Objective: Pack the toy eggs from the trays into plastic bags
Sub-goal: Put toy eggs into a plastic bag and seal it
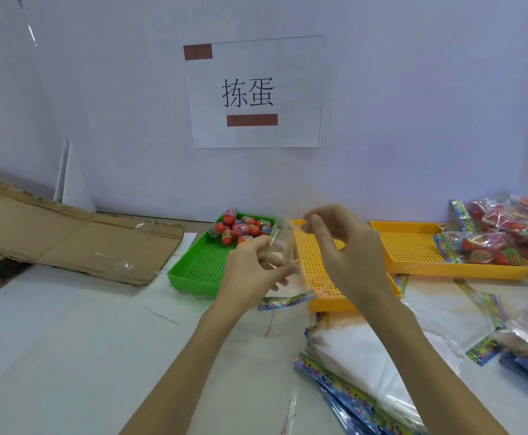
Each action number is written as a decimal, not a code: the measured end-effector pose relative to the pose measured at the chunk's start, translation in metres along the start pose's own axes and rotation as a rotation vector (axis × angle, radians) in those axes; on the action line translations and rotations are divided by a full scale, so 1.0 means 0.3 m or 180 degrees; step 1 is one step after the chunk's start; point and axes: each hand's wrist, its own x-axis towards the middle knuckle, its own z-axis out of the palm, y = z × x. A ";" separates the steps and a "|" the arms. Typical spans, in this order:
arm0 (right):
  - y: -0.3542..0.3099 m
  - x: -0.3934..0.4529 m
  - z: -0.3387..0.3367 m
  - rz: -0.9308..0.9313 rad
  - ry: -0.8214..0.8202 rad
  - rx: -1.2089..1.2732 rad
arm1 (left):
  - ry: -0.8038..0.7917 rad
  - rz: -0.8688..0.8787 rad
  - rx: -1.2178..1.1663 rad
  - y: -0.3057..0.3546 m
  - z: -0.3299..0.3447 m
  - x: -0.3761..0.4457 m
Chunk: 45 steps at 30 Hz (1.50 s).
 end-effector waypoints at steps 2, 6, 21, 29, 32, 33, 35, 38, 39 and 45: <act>-0.016 0.034 0.050 -0.0093 -0.0166 -0.0122 | 0.0165 -0.0259 -0.0202 -0.012 -0.013 0.005; -0.028 0.160 0.198 0.0019 -0.0873 -0.0499 | 0.0255 -0.0906 -0.0485 -0.030 -0.083 0.016; 0.135 0.249 0.435 0.0317 -0.2572 -0.1863 | 0.0501 -0.1226 -0.0251 -0.068 -0.221 0.033; 0.128 0.232 0.402 0.0579 -0.1497 -0.1110 | 0.0314 -0.1113 -0.0141 -0.071 -0.230 0.030; 0.114 0.209 0.342 0.0910 -0.0433 0.0086 | 0.0297 -0.0901 -0.0260 -0.062 -0.222 0.029; 0.106 0.198 0.317 0.1002 -0.0290 0.0444 | 0.0294 -0.0798 -0.0255 -0.058 -0.216 0.031; 0.088 0.166 0.269 0.0992 -0.0128 0.0954 | 0.0279 -0.0566 -0.0193 -0.050 -0.203 0.035; 0.070 0.107 0.209 0.0625 -0.0048 0.0959 | 0.0234 -0.0225 -0.0098 -0.048 -0.187 0.033; 0.067 0.089 0.197 0.0510 -0.0102 0.0864 | 0.0208 -0.0132 -0.0080 -0.048 -0.183 0.032; 0.061 0.037 0.160 0.0325 -0.0429 0.0440 | -0.0014 0.0293 0.0074 -0.039 -0.151 0.032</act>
